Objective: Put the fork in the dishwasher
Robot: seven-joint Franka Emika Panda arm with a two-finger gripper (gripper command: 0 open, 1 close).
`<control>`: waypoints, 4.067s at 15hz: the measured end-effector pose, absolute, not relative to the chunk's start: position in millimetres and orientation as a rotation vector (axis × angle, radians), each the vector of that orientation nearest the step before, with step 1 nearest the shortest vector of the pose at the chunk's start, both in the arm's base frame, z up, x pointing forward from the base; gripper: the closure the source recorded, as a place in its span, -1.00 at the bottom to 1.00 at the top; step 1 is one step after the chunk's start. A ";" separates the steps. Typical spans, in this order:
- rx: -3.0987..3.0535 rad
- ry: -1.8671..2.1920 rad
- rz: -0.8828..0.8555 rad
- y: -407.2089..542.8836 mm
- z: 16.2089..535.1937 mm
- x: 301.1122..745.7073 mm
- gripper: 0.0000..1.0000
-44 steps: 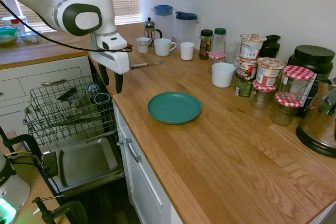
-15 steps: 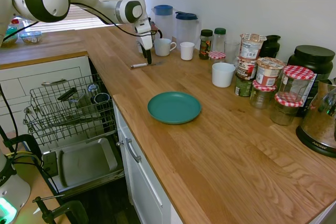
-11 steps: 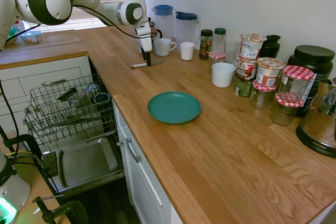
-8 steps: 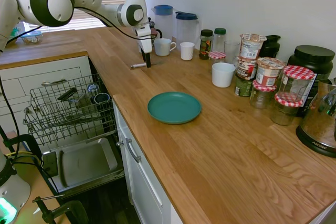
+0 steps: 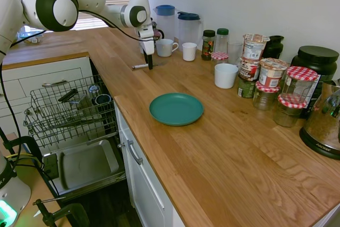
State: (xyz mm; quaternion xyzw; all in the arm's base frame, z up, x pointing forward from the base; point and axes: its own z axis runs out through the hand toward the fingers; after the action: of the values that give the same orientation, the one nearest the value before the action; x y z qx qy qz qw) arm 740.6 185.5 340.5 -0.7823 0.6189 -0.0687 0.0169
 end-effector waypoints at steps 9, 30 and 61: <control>-2.407 1.944 -0.196 173.7 340.6 743.8 1.00; -2.453 1.794 -0.126 161.7 397.4 718.4 1.00; -2.564 1.676 -0.061 360.4 257.8 331.8 1.00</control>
State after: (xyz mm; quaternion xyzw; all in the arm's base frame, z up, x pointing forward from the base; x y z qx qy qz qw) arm 331.8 360.4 257.8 -0.8362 0.5467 -0.0199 0.0390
